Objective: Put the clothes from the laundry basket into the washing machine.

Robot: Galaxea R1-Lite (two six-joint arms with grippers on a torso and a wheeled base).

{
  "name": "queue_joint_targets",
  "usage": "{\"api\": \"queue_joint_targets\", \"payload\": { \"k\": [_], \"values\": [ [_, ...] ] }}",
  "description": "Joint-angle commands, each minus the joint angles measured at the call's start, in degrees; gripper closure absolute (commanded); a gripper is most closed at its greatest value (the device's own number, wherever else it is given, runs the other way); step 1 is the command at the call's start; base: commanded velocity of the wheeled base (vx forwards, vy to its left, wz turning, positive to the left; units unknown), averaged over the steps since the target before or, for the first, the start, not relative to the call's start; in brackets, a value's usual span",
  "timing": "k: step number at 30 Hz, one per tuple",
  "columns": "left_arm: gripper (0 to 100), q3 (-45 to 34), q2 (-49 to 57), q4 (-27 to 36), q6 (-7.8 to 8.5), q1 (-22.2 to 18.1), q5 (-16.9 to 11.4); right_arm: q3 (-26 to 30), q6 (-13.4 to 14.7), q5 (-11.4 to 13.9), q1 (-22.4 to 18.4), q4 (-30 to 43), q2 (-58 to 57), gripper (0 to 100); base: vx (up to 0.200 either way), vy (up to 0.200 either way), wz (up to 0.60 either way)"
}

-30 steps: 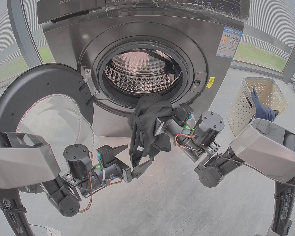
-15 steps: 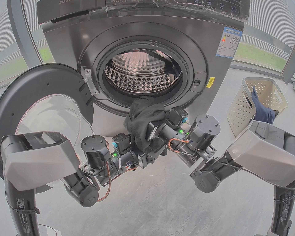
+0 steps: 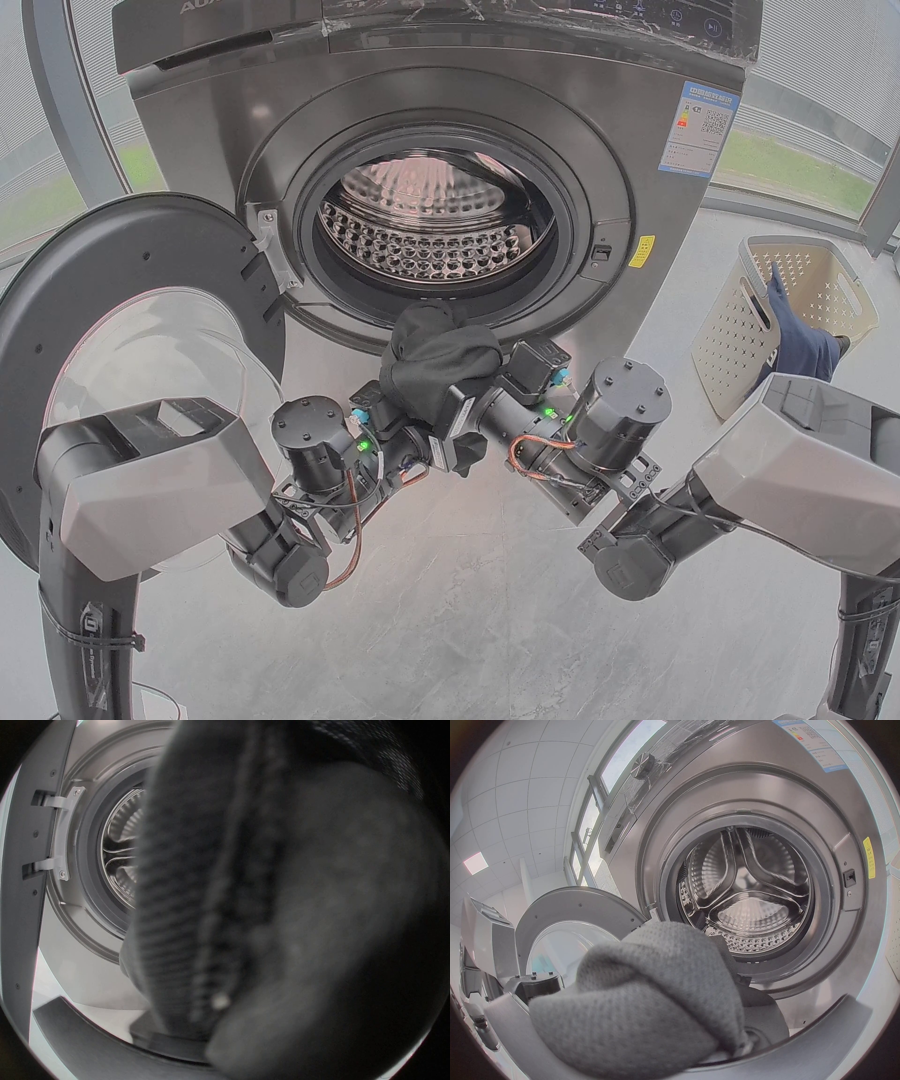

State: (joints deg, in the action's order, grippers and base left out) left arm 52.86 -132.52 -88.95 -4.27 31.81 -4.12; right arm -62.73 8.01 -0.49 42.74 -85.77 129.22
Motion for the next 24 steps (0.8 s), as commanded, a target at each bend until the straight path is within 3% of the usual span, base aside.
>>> {"api": "queue_joint_targets", "payload": {
  "k": [1,4,7,12,24],
  "values": [
    [100,1.99,-1.16,-0.08,-0.57,-0.52,1.22,1.39,0.16,-0.13,0.06,-0.10,-1.25,100,0.000,0.000,0.00],
    [100,2.51,0.16,-0.17,-1.97,-1.92,3.59,2.97,0.78,-0.74,-1.17,-0.01,-2.83,100,0.000,0.000,0.00],
    [100,2.07,2.80,-0.17,-2.24,-2.80,3.86,3.93,1.13,-2.41,-3.10,-0.01,-3.19,100,0.000,0.000,0.00],
    [100,0.93,7.19,-0.08,-3.29,-2.80,3.94,6.48,1.66,-2.68,-4.42,-0.01,-2.83,100,0.000,0.000,0.00],
    [100,-0.83,10.53,-0.08,-3.38,-2.27,3.86,7.45,1.66,-2.50,-3.63,-0.80,-1.87,100,0.000,0.000,0.00]
  ]
}}
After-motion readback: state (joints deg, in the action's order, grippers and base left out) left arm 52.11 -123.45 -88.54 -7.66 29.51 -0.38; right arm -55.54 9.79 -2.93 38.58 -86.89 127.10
